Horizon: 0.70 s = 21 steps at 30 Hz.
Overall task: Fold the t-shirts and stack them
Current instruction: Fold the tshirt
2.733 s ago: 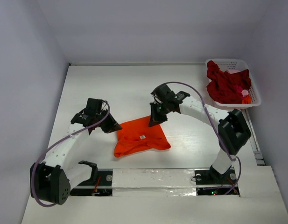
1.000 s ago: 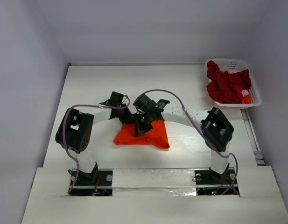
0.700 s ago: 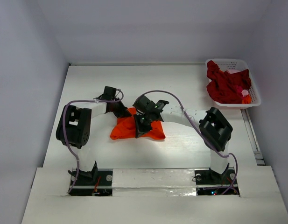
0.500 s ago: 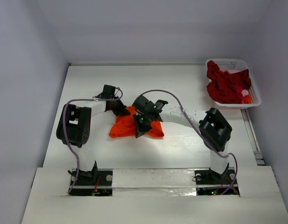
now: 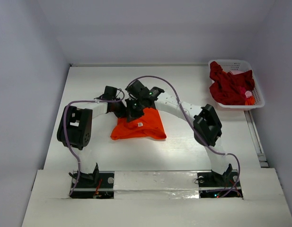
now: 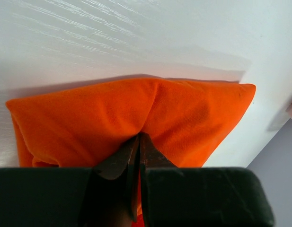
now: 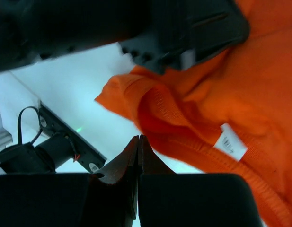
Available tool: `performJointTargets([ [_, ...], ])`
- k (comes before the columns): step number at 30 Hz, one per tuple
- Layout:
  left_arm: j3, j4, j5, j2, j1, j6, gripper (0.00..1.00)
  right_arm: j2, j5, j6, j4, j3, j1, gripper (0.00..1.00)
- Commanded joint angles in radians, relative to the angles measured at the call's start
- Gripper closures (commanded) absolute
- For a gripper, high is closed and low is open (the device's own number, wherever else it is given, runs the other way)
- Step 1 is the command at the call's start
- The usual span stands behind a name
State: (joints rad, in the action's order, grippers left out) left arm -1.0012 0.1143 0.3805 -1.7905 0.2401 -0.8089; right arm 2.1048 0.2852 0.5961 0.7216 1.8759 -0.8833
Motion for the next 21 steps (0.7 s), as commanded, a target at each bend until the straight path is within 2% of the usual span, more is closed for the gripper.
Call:
performJointTargets([
  [1,-0.013,0.054,-0.022,0.037,0.001,0.024,1.00,0.052,0.035,-0.019,0.015,0.048,0.053,1.00],
  [9,-0.027,0.067,-0.014,0.042,0.001,0.024,1.00,0.104,0.035,-0.048,-0.019,0.043,0.136,1.00],
  [15,-0.040,0.081,-0.011,0.056,0.001,0.025,1.00,0.116,0.051,-0.064,-0.014,0.046,0.147,1.00],
  [21,-0.054,0.082,-0.015,0.040,0.001,0.022,1.00,0.067,0.077,-0.045,-0.071,-0.053,0.147,1.00],
])
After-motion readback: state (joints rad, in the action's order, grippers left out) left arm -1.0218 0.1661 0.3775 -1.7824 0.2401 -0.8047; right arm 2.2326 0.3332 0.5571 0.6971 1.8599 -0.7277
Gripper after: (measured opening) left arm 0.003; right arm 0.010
